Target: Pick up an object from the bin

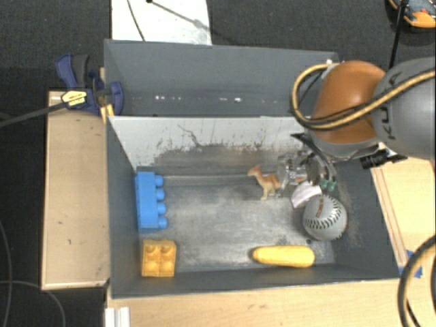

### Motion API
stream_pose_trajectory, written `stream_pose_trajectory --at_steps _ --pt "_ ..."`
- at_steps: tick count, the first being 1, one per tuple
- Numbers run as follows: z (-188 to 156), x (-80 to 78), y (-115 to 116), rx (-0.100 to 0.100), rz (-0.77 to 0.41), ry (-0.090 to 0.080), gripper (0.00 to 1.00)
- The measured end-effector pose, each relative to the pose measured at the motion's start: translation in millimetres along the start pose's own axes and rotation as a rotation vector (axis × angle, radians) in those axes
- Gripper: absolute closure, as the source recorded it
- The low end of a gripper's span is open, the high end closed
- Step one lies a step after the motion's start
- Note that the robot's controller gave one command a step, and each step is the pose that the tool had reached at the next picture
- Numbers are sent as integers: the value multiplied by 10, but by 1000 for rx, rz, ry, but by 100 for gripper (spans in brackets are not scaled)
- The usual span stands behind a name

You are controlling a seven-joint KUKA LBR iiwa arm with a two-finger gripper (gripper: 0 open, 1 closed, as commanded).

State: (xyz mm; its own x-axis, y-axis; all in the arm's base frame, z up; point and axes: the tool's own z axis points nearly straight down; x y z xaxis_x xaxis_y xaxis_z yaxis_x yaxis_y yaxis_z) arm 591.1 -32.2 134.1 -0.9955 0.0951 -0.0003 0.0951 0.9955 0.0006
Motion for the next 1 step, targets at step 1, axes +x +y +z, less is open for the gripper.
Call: stream_pose_trajectory --at_steps 1 --pt "-122 -15 0 0 0 -6 100"
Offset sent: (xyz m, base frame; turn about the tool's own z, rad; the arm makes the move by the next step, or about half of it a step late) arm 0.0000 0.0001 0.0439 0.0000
